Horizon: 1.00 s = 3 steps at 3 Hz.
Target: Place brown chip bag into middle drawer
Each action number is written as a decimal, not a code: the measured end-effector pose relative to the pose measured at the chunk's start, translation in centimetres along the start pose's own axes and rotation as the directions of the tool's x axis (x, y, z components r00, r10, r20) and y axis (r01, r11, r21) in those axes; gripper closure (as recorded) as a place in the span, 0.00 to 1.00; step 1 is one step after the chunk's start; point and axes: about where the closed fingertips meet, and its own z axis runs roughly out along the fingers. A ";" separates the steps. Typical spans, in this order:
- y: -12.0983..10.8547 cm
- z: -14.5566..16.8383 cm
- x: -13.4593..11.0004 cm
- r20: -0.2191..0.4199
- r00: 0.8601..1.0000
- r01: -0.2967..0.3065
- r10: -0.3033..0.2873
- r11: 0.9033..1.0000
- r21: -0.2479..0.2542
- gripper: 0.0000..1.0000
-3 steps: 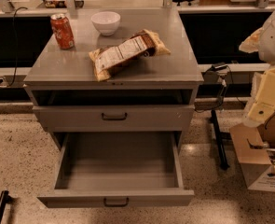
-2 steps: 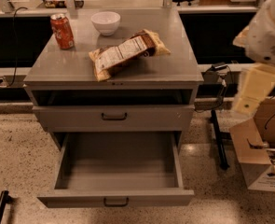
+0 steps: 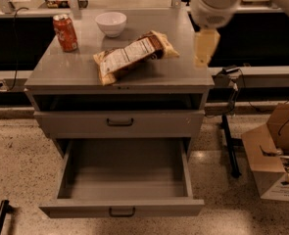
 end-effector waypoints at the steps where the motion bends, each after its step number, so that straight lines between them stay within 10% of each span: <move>1: -6.5 2.7 -2.3 0.086 0.991 0.089 -0.100 0.988 0.123 0.00; 3: -7.5 3.0 -3.5 0.140 0.983 0.102 -0.123 0.984 0.146 0.00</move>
Offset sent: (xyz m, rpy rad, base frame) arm 0.0593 0.0153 0.0136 0.0034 -0.1069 0.1031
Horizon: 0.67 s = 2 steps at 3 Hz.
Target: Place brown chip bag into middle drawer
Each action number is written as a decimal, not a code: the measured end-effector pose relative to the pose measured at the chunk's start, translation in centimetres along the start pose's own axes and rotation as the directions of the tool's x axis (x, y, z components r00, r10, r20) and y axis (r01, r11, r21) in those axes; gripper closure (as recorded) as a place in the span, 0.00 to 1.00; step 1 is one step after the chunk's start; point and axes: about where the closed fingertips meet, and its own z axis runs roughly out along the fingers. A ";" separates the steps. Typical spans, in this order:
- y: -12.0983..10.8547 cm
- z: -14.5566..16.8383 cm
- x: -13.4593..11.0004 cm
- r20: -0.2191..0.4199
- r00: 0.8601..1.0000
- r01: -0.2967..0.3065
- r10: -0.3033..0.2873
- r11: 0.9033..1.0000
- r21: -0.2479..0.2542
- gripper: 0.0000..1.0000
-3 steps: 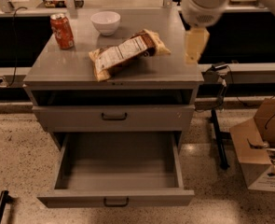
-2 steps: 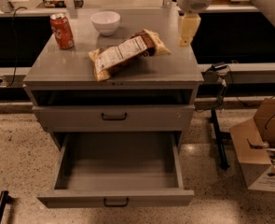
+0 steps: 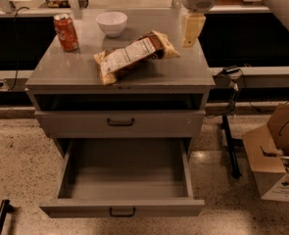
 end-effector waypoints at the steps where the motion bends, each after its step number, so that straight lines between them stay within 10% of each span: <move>1: 1.9 2.3 -3.8 0.100 0.994 0.038 -0.037 0.999 -0.014 0.00; 2: 4.1 5.1 -8.2 0.183 0.978 0.108 -0.102 0.994 -0.020 0.00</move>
Offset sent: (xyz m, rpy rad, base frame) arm -0.0154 0.1409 -0.0973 0.0691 0.0298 0.3362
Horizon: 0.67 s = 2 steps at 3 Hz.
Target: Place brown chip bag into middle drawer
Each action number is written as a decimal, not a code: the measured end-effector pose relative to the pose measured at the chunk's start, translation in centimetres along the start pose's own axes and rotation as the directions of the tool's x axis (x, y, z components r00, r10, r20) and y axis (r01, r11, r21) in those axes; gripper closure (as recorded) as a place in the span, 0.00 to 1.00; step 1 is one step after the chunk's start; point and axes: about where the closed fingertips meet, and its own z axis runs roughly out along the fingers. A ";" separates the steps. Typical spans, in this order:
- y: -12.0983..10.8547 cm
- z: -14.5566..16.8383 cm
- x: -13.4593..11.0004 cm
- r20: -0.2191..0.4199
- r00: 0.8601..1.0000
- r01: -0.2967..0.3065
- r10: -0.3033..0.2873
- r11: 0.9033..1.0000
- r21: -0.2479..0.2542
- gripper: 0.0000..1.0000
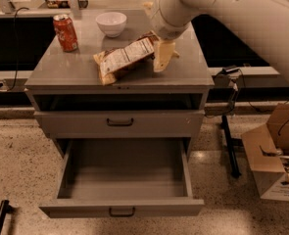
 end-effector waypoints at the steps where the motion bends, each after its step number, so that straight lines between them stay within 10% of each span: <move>1: 1.4 2.6 -2.3 0.037 0.998 0.046 -0.045 0.999 -0.023 0.00; 2: 3.4 5.5 -2.6 0.049 0.998 0.051 -0.048 0.997 -0.063 0.19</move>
Offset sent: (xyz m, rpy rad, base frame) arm 0.0024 0.0438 -0.0932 -0.0259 0.0899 0.0873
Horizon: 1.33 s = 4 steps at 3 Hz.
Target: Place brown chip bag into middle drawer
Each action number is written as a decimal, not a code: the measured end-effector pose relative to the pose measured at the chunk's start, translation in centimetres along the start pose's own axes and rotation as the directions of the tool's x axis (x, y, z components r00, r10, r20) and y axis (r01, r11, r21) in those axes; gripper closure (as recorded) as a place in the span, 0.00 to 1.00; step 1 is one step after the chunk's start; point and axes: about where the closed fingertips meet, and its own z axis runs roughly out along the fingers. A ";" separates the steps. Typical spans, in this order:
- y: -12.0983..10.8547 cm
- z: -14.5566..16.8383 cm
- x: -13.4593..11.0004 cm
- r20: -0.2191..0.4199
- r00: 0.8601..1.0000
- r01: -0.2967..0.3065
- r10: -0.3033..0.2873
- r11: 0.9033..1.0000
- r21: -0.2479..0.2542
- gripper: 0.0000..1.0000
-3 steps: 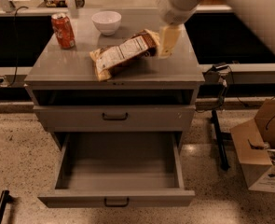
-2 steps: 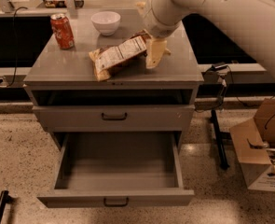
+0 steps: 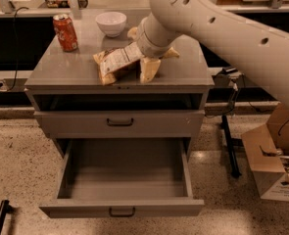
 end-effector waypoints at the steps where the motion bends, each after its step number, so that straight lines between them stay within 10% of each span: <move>1: 1.4 2.3 0.3 0.034 0.999 0.001 -0.001 1.000 -0.012 0.41; 4: -1.8 -1.1 0.6 0.163 0.987 -0.009 -0.008 0.994 0.105 1.00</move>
Offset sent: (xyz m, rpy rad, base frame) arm 0.0149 0.0039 -0.0239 0.0714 -0.0636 0.0781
